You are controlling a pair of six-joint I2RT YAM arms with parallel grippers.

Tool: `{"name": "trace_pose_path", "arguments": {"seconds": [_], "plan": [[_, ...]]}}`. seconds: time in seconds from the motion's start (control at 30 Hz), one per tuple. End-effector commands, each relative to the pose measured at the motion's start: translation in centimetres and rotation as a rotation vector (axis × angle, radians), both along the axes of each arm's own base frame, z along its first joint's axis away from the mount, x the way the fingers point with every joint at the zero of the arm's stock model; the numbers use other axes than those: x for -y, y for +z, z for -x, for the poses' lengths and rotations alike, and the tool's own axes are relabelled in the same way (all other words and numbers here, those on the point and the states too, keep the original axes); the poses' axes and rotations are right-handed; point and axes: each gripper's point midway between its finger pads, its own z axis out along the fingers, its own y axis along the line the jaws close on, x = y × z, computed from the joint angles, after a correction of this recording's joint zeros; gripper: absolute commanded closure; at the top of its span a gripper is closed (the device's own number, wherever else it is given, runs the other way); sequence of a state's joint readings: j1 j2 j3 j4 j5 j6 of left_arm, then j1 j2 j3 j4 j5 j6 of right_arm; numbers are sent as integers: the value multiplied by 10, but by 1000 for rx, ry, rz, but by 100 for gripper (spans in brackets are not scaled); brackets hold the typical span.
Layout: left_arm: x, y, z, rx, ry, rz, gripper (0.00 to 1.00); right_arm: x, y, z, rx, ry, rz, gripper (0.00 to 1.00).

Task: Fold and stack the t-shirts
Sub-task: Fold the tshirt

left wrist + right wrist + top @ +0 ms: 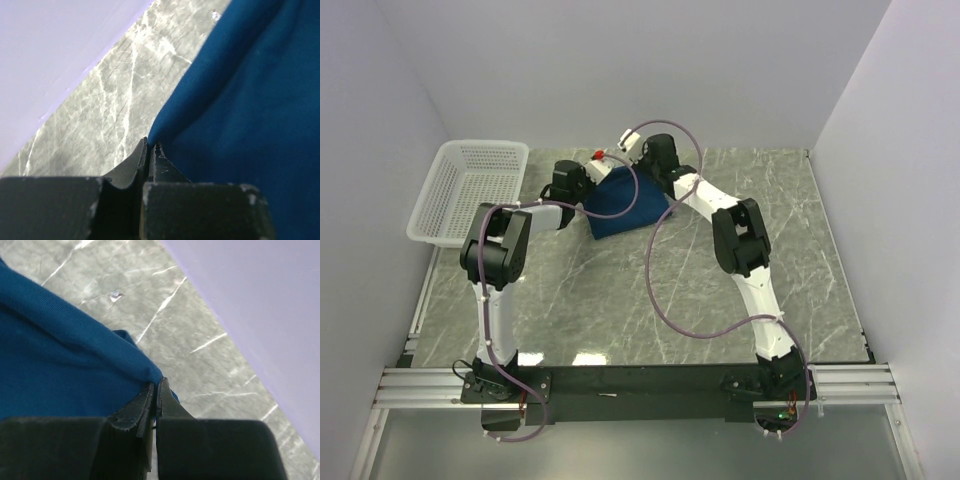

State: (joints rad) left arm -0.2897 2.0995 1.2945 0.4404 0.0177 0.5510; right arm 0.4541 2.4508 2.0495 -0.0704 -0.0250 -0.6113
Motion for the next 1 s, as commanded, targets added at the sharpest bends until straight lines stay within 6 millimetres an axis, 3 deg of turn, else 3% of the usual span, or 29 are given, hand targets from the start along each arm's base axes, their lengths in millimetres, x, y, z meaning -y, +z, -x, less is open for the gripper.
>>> {"name": "trace_pose_path", "arguments": {"seconds": [0.0, 0.27, 0.33, 0.37, 0.43, 0.47, 0.53, 0.57, 0.6, 0.63, 0.67, 0.7, 0.73, 0.77, 0.8, 0.87, 0.9, 0.93, 0.97], "plan": [[-8, 24, -12, 87, 58, 34, 100, -8, 25, -16, 103, -1, -15, 100], [-13, 32, -12, 79, 90, 46, 100, -5, 17, -25, 124, -32, -1, 100], [-17, 23, -17, 53, 117, 47, 100, -4, 19, -29, 141, -67, -4, 81], [-24, 18, -22, 32, 171, 53, 93, -1, 23, -33, 162, -112, -16, 55], [-30, 17, -29, 22, 228, 73, 70, 6, 33, -38, 186, -190, -49, 39], [-38, 29, -36, 34, 285, 81, 49, 13, 46, -40, 195, -253, -84, 32], [-39, 54, -41, 59, 333, 156, 36, 22, 58, -39, 184, -295, -118, 27], [-39, 73, -43, 84, 341, 190, 22, 27, 80, -35, 185, -301, -150, 23], [-39, 106, -39, 123, 349, 232, 18, 38, 73, -29, 127, -324, -183, 22], [-39, 125, -35, 136, 368, 305, 14, 36, 78, -23, 86, -284, -228, 22], [-40, 138, -29, 147, 385, 344, 9, 38, 100, -14, 65, -261, -280, 20], [-45, 172, -17, 180, 401, 394, 8, 54, 87, -4, -58, -280, -314, 19], [-47, 184, -8, 174, 439, 481, 7, 34, 84, 15, -184, -141, -396, 19], [-52, 185, 2, 158, 458, 511, 5, 34, 84, 27, -267, -102, -448, 19], [-55, 215, 18, 179, 467, 606, 4, 31, 68, 48, -418, -91, -514, 19], [-54, 200, 43, 56, 464, 729, 3, 29, 48, 66, -571, -76, -578, 18], [-54, 221, 63, 52, 427, 787, 3, 29, 35, 76, -640, -106, -583, 18], [-51, 223, 77, 20, 416, 861, 2, 29, 25, 80, -686, -143, -605, 18], [-50, 222, 104, -15, 359, 894, 2, 28, 17, 83, -724, -182, -632, 17]]}}
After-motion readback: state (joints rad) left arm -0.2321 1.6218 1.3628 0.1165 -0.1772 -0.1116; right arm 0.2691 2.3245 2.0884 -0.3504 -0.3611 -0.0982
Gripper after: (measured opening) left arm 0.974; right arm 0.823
